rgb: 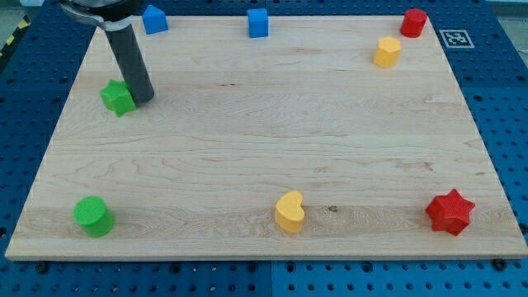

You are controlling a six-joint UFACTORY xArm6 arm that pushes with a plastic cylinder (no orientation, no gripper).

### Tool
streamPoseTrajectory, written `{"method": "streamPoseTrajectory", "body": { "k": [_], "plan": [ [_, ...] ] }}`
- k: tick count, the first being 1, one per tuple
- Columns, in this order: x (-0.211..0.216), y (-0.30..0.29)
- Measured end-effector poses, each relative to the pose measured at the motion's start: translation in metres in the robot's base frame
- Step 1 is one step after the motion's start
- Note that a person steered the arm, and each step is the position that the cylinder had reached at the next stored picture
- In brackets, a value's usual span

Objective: Move the green star to the center left of the board

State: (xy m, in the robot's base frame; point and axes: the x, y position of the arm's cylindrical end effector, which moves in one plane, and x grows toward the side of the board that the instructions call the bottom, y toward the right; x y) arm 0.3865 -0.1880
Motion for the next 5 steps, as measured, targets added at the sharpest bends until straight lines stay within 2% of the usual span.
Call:
{"method": "streamPoseTrajectory", "body": {
  "k": [1,5],
  "plan": [
    [-0.022,0.008],
    [-0.173,0.042]
  ]
}}
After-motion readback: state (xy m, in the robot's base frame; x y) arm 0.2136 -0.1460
